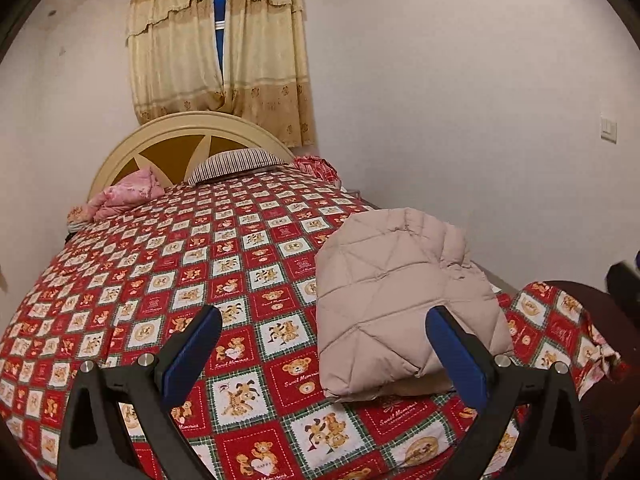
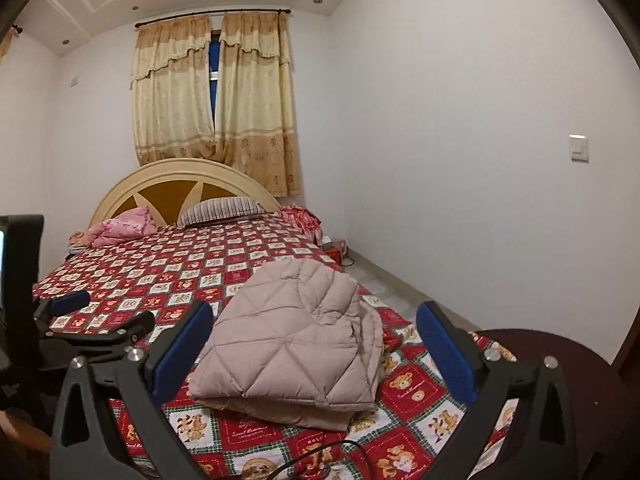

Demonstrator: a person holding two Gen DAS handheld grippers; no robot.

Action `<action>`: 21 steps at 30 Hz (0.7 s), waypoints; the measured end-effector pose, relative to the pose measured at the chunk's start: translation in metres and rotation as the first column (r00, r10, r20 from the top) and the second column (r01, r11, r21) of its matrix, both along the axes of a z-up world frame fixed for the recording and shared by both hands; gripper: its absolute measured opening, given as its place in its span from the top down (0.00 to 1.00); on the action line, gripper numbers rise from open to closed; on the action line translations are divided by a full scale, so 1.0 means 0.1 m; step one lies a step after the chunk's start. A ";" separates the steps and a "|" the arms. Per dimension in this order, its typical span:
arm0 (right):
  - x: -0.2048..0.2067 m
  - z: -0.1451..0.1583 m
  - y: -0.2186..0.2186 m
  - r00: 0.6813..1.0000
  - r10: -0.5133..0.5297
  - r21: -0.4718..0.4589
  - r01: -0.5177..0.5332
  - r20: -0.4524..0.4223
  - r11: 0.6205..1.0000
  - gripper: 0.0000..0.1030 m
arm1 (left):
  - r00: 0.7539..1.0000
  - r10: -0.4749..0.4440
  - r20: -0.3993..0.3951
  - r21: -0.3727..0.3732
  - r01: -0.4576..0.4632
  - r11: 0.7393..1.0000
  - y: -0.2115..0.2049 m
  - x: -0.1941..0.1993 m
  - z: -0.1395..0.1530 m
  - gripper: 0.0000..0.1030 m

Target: Fold large clothes

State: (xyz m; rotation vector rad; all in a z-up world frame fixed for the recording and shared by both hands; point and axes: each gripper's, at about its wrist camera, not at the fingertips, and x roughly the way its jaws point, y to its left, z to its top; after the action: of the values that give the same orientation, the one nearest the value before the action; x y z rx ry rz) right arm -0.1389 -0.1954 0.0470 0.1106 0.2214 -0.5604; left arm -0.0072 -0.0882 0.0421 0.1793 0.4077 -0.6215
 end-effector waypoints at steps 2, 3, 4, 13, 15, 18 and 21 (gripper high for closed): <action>0.03 -0.03 -0.02 1.000 0.007 0.025 -0.007 -0.008 1.000 0.00 | 1.000 0.008 0.002 0.004 -0.008 1.000 0.00 -0.01 0.00 0.01; 0.03 -0.04 -0.01 1.000 0.009 0.033 -0.008 -0.008 0.999 0.00 | 1.000 0.011 0.002 0.006 -0.011 1.000 0.01 -0.01 -0.01 0.01; 0.03 -0.05 -0.02 1.000 0.011 0.043 -0.011 -0.006 0.999 0.00 | 1.000 0.006 0.002 0.005 -0.006 1.000 0.01 -0.02 -0.01 0.01; 0.02 -0.06 0.03 1.000 0.018 0.052 -0.018 -0.004 0.998 0.00 | 1.000 -0.010 0.025 0.018 0.009 1.000 -0.01 -0.10 0.00 0.01; 0.03 -0.07 0.03 1.000 0.018 0.054 -0.017 -0.010 0.998 0.00 | 1.000 -0.013 0.027 0.017 0.012 1.000 -0.02 -0.11 0.00 0.01; 0.04 -0.08 0.00 1.000 0.021 0.062 -0.020 -0.016 0.998 0.00 | 0.999 -0.015 0.033 0.023 0.014 1.000 -0.03 -0.12 -0.01 0.01; 0.04 -0.09 -0.01 1.000 0.022 0.067 -0.020 -0.022 0.998 0.00 | 0.999 -0.019 0.033 0.029 0.018 0.999 -0.05 -0.13 -0.02 0.01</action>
State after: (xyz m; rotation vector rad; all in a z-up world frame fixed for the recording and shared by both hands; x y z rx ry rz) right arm -0.1349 -0.1963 0.0382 0.1666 0.2635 -0.5335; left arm -0.0198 -0.0929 0.0405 0.2209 0.3831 -0.6301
